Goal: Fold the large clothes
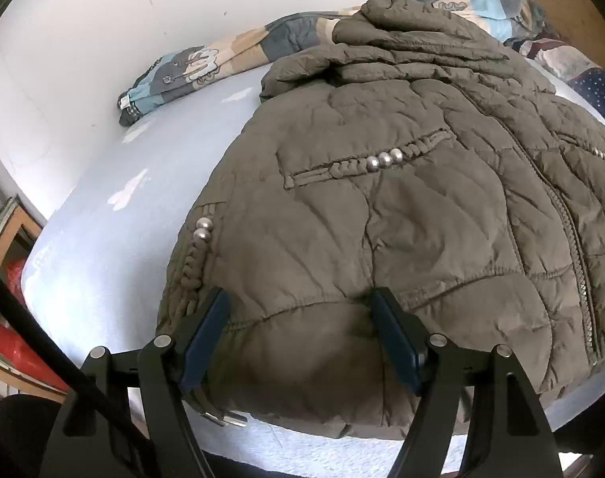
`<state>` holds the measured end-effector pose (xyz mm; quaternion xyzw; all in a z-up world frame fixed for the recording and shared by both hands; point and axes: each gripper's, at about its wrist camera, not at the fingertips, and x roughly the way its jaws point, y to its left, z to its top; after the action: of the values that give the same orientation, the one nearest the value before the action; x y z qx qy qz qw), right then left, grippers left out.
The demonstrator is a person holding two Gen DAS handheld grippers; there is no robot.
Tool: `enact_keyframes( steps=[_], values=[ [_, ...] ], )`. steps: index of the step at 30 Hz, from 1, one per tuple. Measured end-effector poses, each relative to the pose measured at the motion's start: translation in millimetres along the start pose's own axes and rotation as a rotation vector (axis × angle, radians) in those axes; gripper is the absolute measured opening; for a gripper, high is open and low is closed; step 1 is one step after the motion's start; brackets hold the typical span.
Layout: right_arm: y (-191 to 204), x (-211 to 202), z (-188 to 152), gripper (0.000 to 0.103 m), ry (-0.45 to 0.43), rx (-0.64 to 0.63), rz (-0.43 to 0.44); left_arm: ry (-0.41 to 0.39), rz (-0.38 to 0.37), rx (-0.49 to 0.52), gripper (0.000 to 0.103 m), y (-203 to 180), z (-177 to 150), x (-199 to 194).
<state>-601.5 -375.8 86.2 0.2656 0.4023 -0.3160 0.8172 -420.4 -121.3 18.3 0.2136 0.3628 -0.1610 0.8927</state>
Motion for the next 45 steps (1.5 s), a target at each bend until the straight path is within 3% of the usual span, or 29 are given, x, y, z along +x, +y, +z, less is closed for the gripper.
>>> enact_keyframes(
  steps=[6, 8, 11, 18, 39, 45],
  values=[
    [-35.4, -12.0, 18.7, 0.064, -0.085, 0.13, -0.089, 0.004, -0.01, -0.034, 0.074, 9.7, 1.6, -2.1],
    [-55.8, -9.5, 20.2, 0.065, -0.074, 0.207, -0.13, 0.009, -0.013, -0.039, 0.074, 10.3, 1.1, -1.5],
    [-72.6, -1.5, 17.1, 0.068, -0.031, 0.292, -0.112, 0.01, -0.009, -0.036, 0.074, 8.3, 1.3, -1.0],
    [-75.1, 2.6, 13.2, 0.068, -0.001, 0.311, -0.058, 0.009, -0.008, -0.03, 0.074, 7.7, 1.2, -0.9],
    [-68.2, 4.0, 10.8, 0.072, 0.008, 0.316, -0.042, 0.015, -0.01, -0.031, 0.074, 9.2, -0.1, -2.9],
    [-68.4, 3.9, 10.7, 0.074, 0.01, 0.32, -0.029, 0.036, -0.079, -0.113, 0.074, 27.9, 2.4, -13.5]
  ],
)
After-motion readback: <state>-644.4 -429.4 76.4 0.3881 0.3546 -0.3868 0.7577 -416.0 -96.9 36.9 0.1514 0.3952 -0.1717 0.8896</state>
